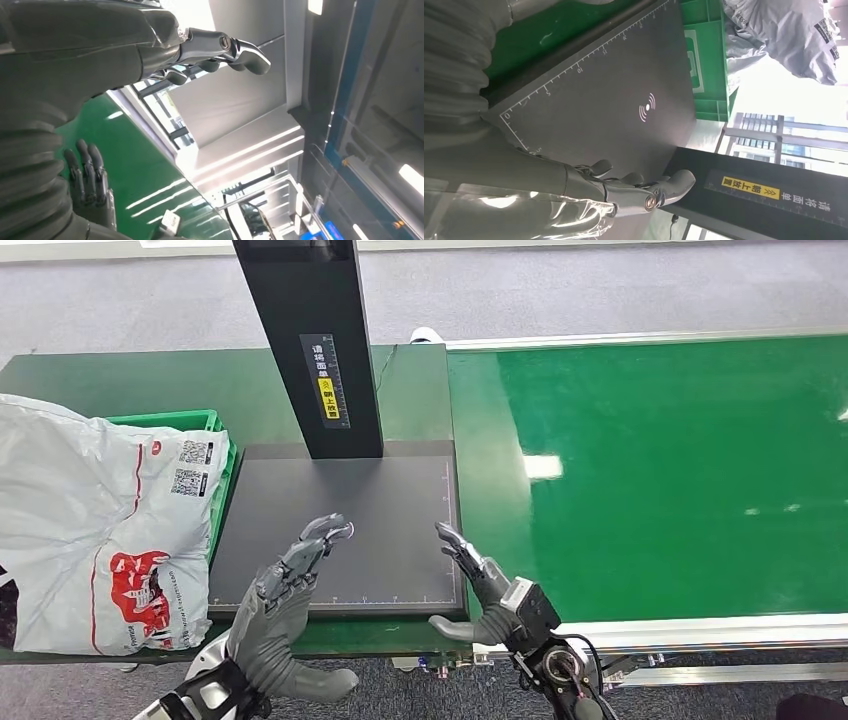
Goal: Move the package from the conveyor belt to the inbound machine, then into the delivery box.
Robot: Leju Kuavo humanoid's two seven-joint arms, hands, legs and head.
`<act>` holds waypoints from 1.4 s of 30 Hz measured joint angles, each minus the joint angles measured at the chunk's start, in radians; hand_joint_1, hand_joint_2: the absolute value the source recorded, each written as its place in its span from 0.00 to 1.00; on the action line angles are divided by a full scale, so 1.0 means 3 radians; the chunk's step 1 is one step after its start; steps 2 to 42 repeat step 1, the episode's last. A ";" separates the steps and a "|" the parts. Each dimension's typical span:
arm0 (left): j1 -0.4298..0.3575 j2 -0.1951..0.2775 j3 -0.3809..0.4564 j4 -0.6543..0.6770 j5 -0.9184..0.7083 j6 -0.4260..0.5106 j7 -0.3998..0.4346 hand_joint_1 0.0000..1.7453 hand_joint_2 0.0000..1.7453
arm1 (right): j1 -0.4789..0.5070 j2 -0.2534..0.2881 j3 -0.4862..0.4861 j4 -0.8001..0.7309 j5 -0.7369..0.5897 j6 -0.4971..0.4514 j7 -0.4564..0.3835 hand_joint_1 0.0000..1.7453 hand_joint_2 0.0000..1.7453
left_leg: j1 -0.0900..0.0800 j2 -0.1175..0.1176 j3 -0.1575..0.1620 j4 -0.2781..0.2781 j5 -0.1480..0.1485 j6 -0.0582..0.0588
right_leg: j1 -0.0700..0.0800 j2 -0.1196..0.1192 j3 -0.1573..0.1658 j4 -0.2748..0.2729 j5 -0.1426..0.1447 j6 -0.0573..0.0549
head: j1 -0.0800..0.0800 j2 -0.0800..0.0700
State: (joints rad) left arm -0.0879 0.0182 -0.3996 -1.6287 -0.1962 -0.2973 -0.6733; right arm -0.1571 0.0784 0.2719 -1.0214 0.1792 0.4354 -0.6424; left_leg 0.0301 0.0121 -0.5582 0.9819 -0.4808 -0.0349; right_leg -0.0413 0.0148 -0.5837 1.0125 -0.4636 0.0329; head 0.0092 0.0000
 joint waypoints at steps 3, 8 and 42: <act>0.0000 -0.0006 0.0012 0.0009 -0.0004 -0.0008 0.0000 0.00 1.00 | 0.0006 -0.0001 -0.0003 -0.0003 0.0001 0.0000 -0.0001 0.00 1.00 | 0.0000 0.0000 0.0000 0.0000 0.0000 0.0000 | 0.0000 0.0000 0.0000 0.0000 0.0000 0.0000 | 0.0000 0.0000; 0.0000 -0.0006 0.0012 0.0009 -0.0004 -0.0008 0.0000 0.00 1.00 | 0.0006 -0.0001 -0.0003 -0.0003 0.0001 0.0000 -0.0001 0.00 1.00 | 0.0000 0.0000 0.0000 0.0000 0.0000 0.0000 | 0.0000 0.0000 0.0000 0.0000 0.0000 0.0000 | 0.0000 0.0000; 0.0000 -0.0006 0.0012 0.0009 -0.0004 -0.0008 0.0000 0.00 1.00 | 0.0006 -0.0001 -0.0003 -0.0003 0.0001 0.0000 -0.0001 0.00 1.00 | 0.0000 0.0000 0.0000 0.0000 0.0000 0.0000 | 0.0000 0.0000 0.0000 0.0000 0.0000 0.0000 | 0.0000 0.0000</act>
